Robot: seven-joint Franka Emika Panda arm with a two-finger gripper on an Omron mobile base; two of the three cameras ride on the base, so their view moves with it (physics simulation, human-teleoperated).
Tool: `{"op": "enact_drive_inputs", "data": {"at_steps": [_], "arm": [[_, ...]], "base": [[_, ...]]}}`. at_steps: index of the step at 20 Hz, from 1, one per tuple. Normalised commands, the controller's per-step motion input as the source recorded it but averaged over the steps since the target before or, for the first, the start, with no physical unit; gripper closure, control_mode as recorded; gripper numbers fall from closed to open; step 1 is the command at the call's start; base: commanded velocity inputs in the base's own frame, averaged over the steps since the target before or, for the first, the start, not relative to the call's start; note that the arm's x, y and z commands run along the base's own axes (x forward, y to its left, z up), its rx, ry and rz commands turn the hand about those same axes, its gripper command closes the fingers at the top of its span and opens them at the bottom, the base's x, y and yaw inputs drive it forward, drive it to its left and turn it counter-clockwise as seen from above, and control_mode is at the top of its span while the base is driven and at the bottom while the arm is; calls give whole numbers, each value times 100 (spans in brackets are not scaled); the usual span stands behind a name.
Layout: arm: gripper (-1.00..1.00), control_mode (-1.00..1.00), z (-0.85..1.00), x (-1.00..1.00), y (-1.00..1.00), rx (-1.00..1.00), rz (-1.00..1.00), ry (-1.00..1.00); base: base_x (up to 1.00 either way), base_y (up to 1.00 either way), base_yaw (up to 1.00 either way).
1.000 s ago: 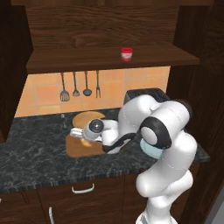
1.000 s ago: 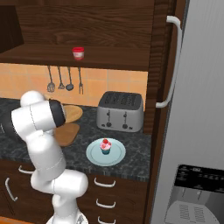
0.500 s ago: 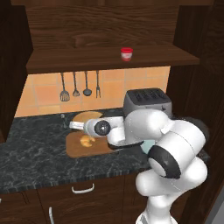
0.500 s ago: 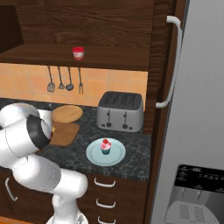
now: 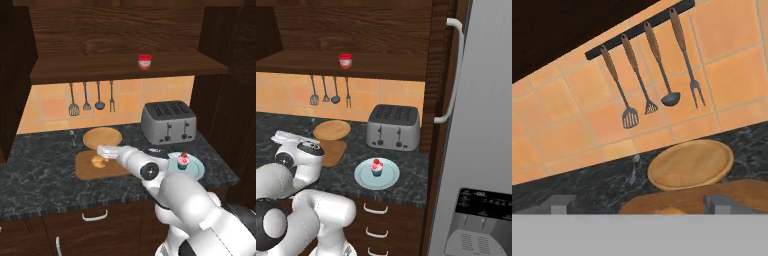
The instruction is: From the different types of pastries on the counter, select a croissant and place it on the cutting board. Then retrieve a jar of jam from the cabinet and place it alongside the croissant on the cutting board.
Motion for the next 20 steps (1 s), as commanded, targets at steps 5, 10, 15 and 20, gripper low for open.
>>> {"op": "enact_drive_inputs", "data": {"at_steps": [5, 10, 15, 20], "arm": [[-100, -100, 100, -85, -17, 0, 0, 0], [-100, -100, 100, -97, -21, 0, -2, 2], [-100, -100, 100, -22, 2, -9, 0, 0], [-100, -100, 100, -67, -4, -12, 0, 0]], "base": [[0, 0, 0], [0, 0, 0], [0, 0, 0], [0, 0, 0]]}}
